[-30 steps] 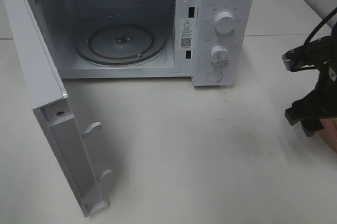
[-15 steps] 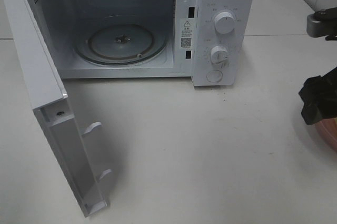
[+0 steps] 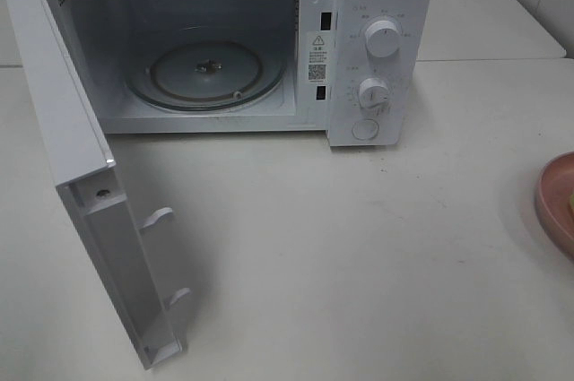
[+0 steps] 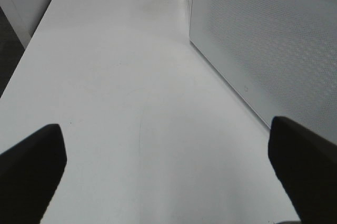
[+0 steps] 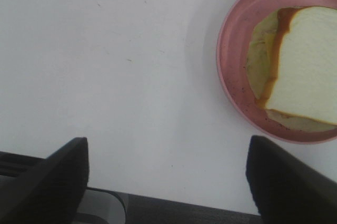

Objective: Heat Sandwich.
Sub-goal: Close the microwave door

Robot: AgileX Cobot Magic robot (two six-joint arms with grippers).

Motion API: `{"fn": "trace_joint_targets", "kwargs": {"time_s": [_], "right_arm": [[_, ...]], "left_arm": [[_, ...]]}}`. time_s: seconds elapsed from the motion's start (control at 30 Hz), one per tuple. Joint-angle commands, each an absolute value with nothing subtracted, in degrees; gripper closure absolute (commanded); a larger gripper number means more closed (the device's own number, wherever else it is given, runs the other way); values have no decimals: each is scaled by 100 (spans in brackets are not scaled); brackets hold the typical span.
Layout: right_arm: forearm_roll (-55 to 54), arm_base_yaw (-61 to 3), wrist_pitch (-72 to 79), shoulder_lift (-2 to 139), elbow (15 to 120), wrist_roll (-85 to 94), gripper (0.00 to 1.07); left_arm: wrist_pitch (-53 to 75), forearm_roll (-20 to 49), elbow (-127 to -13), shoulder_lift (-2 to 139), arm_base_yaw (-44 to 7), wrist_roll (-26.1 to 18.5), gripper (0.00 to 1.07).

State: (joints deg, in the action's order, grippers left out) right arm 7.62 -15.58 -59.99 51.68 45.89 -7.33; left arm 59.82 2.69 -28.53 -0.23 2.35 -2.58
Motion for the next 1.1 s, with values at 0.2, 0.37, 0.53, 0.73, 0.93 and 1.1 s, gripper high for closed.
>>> {"fn": "trace_joint_targets", "kwargs": {"time_s": [0.2,0.37,0.53,0.73,0.93,1.1], "right_arm": [[728,-1547,-6663,4332,4612,-613,31],[728,-1547,-6864,3787,4595,-613,31],[728,-1536,-6818,3226,4418,-613,31],[705,-1421,-6772,2269,3867,-619,31],[682,-894,-6503,1421,3443,-533,31],[682,-659,-6377,865,3134,-533,31]], "left_arm": [[5890,309,-2830,-178,252,-258,5],[5890,309,-2830,-178,252,-258,5],[5890,309,-2830,-178,252,-258,5],[5890,309,-2830,-178,252,-258,5],[5890,309,-2830,-178,252,-258,5],[5890,309,-2830,-178,252,-258,5]]}}
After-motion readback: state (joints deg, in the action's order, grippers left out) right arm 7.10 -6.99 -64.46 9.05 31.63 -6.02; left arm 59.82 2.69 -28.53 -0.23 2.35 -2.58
